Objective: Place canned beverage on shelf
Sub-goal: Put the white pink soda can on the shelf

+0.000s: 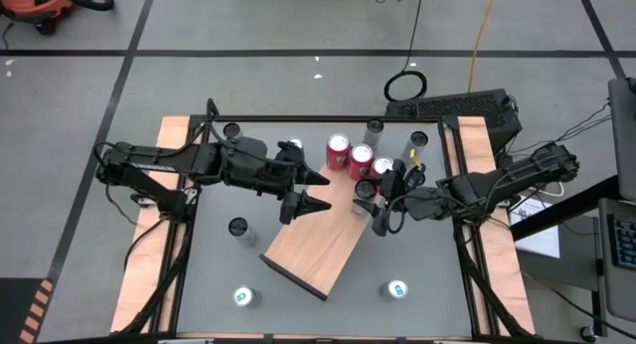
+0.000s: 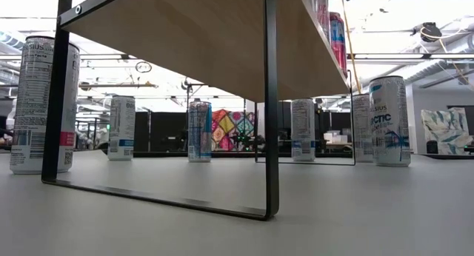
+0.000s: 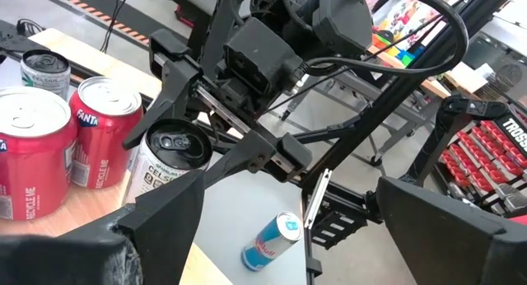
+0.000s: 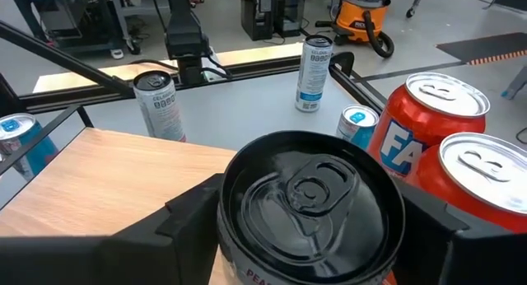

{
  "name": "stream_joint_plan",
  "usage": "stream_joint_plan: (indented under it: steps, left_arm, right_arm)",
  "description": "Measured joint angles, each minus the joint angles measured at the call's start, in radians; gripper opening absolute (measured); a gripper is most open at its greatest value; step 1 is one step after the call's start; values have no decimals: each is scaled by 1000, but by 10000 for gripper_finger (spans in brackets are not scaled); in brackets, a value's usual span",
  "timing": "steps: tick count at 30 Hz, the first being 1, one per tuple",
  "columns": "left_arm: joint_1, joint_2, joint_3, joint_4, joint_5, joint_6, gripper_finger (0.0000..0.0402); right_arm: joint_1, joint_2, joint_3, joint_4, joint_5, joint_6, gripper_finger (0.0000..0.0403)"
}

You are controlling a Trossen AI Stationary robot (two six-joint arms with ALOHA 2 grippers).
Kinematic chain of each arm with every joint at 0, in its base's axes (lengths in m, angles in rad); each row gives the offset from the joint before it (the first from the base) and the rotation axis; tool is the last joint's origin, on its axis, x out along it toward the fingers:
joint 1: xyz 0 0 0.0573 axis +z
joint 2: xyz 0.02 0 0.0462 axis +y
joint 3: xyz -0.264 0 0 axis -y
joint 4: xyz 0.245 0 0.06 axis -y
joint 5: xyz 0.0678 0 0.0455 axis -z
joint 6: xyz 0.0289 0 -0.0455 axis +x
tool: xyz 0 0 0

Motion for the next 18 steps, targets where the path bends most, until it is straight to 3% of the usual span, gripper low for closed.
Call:
stream_joint_plan:
  steps: [18]
  left_arm:
    - [0, 0, 0, 0, 0, 0, 364]
  right_arm:
    - [0, -19, 0, -32, -10, 25, 255]
